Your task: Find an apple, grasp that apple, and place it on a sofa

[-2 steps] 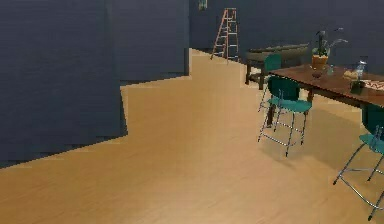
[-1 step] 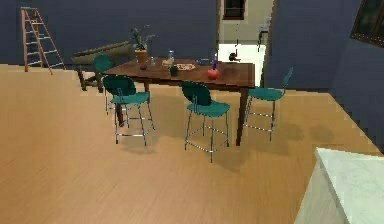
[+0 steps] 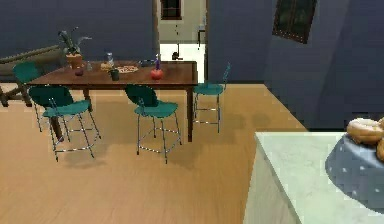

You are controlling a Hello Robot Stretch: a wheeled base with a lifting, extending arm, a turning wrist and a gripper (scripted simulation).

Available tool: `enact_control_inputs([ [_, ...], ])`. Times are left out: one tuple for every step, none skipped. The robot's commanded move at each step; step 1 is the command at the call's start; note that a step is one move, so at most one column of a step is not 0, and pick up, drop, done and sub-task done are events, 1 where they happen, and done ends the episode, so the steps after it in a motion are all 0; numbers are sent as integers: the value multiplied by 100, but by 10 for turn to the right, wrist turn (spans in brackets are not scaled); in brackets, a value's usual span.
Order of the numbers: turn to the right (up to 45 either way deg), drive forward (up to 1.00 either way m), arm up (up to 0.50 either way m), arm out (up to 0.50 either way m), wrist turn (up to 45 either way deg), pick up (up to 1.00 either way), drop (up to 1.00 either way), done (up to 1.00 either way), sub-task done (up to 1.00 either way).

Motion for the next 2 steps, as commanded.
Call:
enact_control_inputs([
  [0,95,0,0,0,0,0,0,0],
  [300,0,0,0,0,0,0,0,0],
])
